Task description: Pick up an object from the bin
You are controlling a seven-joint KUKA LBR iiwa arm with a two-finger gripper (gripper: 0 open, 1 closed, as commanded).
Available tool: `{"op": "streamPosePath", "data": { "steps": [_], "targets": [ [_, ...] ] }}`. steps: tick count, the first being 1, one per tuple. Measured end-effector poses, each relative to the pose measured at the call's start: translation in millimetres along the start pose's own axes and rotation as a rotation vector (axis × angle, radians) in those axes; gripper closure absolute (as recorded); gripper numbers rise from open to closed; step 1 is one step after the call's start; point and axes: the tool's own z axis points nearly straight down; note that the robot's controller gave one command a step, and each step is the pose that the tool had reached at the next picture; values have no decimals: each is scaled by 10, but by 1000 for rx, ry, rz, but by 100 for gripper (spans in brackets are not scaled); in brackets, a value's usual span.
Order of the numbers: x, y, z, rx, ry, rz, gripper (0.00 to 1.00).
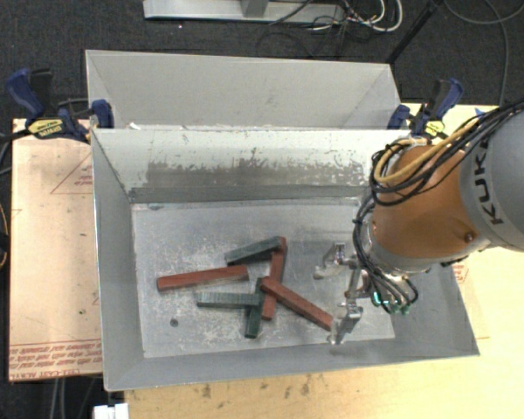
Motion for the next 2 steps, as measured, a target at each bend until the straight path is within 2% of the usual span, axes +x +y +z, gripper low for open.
{"op": "streamPosePath", "data": {
  "steps": [1,2],
  "targets": [
    [-17,0,-23,0,-6,-1,0],
    [-184,10,610,-1,-27,35,100]
  ]
}}
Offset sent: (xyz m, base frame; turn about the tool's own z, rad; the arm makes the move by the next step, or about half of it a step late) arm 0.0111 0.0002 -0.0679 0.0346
